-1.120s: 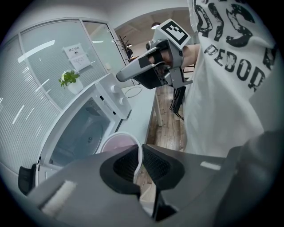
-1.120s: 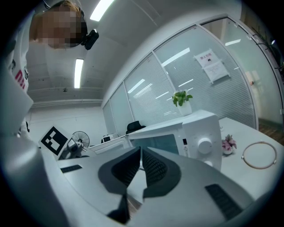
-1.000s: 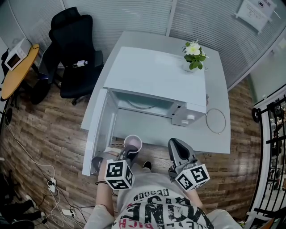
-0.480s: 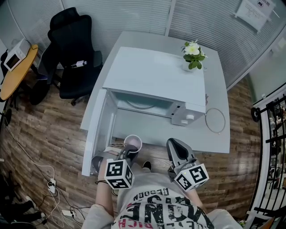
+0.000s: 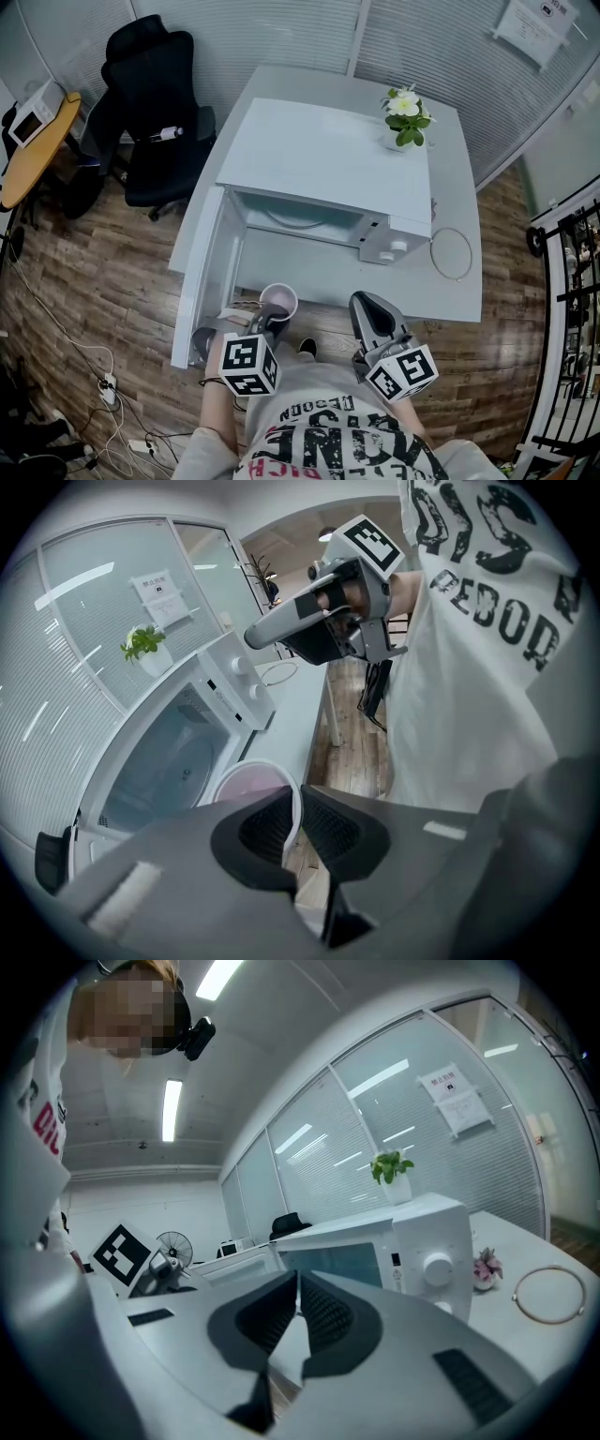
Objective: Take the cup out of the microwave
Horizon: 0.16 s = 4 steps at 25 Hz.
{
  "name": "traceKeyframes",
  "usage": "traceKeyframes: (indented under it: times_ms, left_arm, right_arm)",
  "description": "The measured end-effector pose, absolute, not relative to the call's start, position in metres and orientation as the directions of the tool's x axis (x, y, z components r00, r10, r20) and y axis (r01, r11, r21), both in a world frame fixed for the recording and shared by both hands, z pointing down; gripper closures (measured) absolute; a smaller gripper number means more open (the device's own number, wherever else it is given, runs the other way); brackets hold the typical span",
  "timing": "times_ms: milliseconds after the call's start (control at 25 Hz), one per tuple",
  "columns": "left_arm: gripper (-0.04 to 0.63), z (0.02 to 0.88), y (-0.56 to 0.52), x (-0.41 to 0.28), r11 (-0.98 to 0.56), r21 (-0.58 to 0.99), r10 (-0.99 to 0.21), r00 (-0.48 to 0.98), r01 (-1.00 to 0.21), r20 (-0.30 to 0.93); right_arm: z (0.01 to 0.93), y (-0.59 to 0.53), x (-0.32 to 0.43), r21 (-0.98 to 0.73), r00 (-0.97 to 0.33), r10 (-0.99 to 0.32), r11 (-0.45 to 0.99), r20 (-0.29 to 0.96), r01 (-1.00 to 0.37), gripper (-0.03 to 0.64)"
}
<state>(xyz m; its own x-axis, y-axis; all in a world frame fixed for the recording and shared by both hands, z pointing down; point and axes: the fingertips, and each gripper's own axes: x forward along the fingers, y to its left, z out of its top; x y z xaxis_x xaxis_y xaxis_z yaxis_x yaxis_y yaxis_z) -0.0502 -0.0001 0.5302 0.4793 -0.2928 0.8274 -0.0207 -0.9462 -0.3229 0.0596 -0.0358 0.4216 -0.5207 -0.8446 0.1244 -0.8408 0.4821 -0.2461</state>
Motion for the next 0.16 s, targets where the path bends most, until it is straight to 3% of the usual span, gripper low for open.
traceKeyframes:
  times_ms: [160]
  left_arm:
    - [0.557,0.5314,0.0010,-0.0509,-0.947,-0.320,-0.293,0.479,-0.027,0.827]
  right_arm:
    - [0.4220,-0.0352,0.0617,-0.246,-0.517,-0.847,0.478,0.124,-0.843,0.595]
